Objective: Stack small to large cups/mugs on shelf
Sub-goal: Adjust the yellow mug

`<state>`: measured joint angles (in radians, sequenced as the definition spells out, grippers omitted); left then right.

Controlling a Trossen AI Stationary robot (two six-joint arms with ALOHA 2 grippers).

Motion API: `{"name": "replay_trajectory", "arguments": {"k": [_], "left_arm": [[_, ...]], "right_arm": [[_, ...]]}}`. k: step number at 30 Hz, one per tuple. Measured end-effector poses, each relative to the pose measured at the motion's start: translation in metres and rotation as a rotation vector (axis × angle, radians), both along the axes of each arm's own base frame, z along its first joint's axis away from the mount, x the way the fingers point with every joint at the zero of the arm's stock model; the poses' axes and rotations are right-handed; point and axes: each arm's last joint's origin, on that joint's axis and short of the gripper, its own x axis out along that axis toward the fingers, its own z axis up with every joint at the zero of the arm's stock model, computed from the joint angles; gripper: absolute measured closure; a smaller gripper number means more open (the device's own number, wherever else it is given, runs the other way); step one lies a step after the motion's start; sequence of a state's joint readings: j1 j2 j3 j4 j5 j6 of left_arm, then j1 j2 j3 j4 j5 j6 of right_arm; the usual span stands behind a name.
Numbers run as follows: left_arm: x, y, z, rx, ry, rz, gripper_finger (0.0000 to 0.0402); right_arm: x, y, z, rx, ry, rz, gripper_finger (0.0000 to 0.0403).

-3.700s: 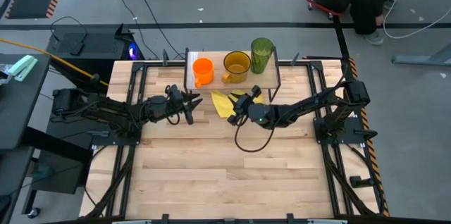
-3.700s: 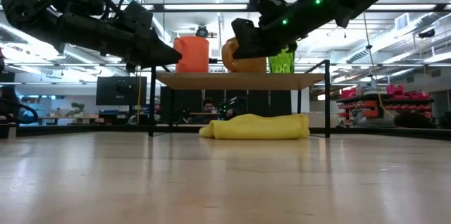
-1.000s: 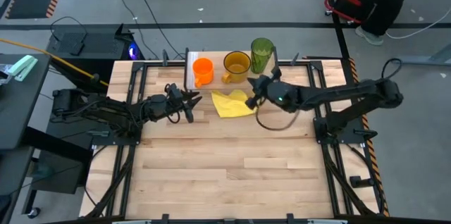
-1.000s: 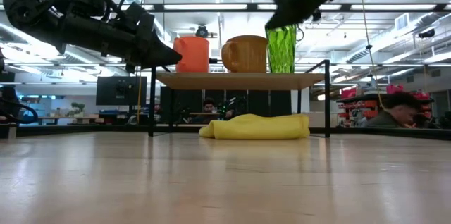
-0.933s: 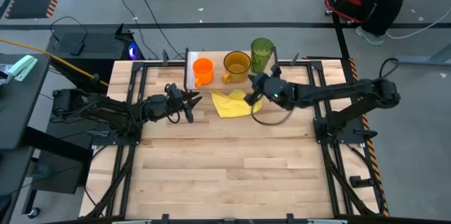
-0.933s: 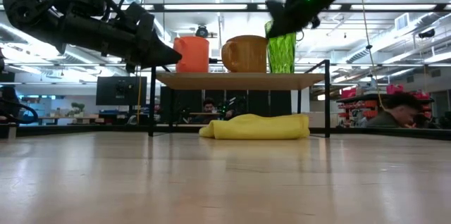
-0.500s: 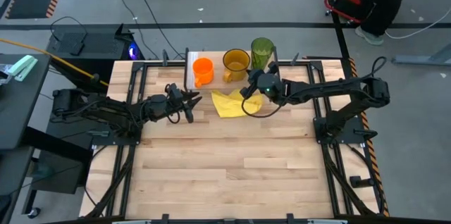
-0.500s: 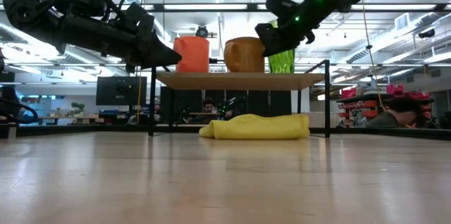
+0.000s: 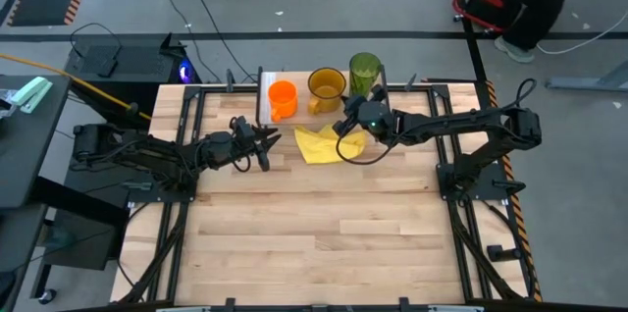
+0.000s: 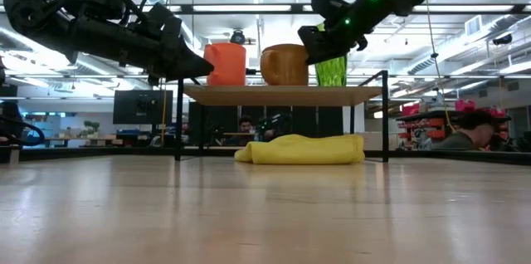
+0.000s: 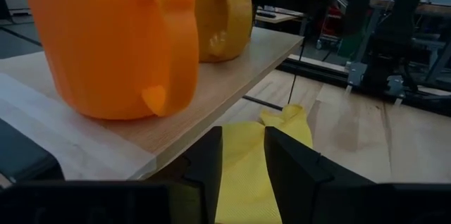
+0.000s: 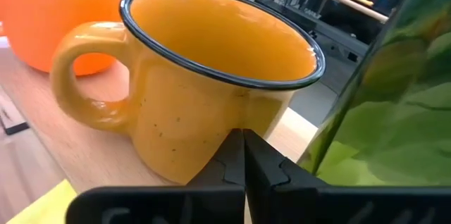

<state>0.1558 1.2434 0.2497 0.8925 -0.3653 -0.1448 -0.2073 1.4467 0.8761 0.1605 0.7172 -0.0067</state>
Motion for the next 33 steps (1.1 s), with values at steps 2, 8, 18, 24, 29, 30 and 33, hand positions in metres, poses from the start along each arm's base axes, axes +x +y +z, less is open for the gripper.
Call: {"name": "replay_trajectory", "arguments": {"k": [2,8,18,24,29,30,33], "left_arm": [[0.000,0.000,0.000,0.000,0.000,0.000,0.0288],[0.000,0.000,0.000,0.022,0.016,0.016,0.0287],[-0.003,0.004,0.000,0.039,0.017,0.171,0.0289],[-0.003,0.005,0.002,0.042,-0.004,0.188,0.0291],[-0.003,0.005,0.001,0.049,0.010,0.188,0.0294],[-0.003,0.005,0.001,0.049,0.012,0.188,0.0294],[-0.003,0.005,-0.001,0.047,0.033,0.188,0.0294]], "right_arm": [[0.000,0.000,0.000,0.005,-0.002,0.012,0.0403],[0.001,0.017,0.003,0.004,-0.006,0.040,0.0403],[0.004,0.059,0.001,-0.015,0.024,0.107,0.0402],[0.003,0.059,-0.001,-0.009,0.048,0.100,0.0402],[0.002,0.059,-0.003,0.001,0.060,0.097,0.0402],[0.001,0.059,-0.004,0.001,0.066,0.097,0.0402],[0.001,0.059,-0.005,0.005,0.083,0.096,0.0402]]}}
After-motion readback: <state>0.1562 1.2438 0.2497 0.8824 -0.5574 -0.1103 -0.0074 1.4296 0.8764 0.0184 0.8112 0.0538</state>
